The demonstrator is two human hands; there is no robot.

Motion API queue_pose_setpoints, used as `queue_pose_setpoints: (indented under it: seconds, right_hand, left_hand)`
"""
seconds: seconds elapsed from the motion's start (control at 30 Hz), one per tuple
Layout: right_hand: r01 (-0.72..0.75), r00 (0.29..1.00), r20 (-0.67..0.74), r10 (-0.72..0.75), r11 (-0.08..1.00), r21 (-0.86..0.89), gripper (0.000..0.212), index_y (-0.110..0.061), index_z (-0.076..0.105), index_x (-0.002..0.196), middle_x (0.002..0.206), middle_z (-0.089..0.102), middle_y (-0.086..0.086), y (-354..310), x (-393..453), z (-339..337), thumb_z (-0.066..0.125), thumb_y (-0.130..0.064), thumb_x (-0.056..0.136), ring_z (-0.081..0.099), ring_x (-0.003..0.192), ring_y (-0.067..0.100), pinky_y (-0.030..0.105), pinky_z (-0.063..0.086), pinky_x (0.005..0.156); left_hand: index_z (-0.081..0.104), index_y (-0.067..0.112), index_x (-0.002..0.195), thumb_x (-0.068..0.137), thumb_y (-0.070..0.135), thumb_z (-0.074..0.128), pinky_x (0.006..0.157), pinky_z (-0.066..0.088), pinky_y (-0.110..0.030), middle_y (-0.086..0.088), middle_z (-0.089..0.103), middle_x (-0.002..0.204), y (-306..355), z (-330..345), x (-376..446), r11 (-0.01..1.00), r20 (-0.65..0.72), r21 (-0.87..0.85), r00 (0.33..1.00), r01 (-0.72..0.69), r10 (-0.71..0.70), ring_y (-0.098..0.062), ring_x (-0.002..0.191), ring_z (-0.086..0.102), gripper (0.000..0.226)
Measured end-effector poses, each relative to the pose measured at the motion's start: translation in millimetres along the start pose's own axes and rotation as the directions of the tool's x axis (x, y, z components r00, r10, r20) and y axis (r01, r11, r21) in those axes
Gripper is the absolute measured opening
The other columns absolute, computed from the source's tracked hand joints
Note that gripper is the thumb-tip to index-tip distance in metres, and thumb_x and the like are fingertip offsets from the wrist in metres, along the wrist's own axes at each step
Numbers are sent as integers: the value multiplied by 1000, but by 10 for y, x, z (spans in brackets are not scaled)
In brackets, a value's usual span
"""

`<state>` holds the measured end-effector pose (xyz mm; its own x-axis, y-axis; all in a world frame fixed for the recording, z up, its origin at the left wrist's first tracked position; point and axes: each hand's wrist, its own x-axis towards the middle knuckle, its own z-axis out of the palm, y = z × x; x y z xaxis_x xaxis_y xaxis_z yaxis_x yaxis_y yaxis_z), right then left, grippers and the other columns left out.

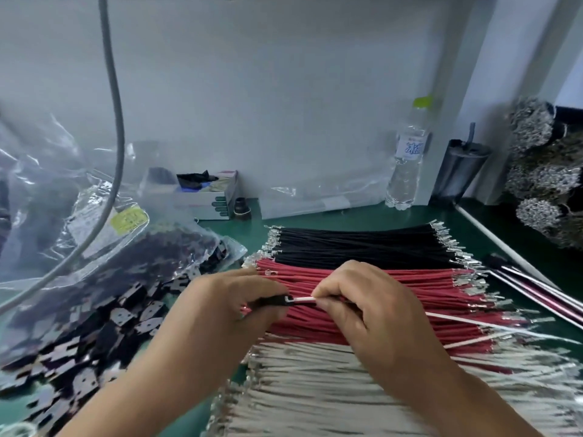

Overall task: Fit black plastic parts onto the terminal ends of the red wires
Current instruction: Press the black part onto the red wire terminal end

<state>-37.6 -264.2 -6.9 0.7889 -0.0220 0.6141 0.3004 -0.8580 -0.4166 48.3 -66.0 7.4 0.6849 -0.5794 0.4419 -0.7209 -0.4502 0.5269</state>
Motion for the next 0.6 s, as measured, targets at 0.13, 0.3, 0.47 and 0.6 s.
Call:
queue_pose_setpoints:
  seconds: [0.13,0.3,0.47,0.6]
  right_hand:
    - [33,999,4,-33,999,9,10,-20,69,91,92,54,-15,-12,36,-29,60,-24,96,56,82,4,18,44,69]
    - [82,997,15,-81,995,-61,10,-19,68,90,90,55,-12,-83,2,23,60,-23,96,54,78,6,25,46,65]
    - [113,993,-5,-115,987,-114,12,-21,69,92,90,56,-12,-104,-6,23,59,-27,97,55,79,6,27,49,62]
    - [110,993,-35,-114,988,-104,15,-19,69,92,89,56,-11,-109,16,4,58,-27,97,55,79,7,26,48,64]
  left_hand:
    - [77,49,92,75,20,88,58,46,-8,19,74,74,-70,85,-45,981,-80,-190,995,42,-58,-6,65,67,35]
    - [80,44,87,77,19,86,58,55,-27,9,74,71,-110,112,-97,940,-22,-328,994,97,-111,-15,61,66,28]
    - [80,45,88,76,33,83,62,57,-35,8,76,74,-97,77,-138,916,-10,-378,989,134,-149,-14,63,68,18]
    - [80,41,91,73,34,81,60,57,-26,11,75,71,-14,45,-115,917,-45,-383,989,111,-139,-12,61,68,19]
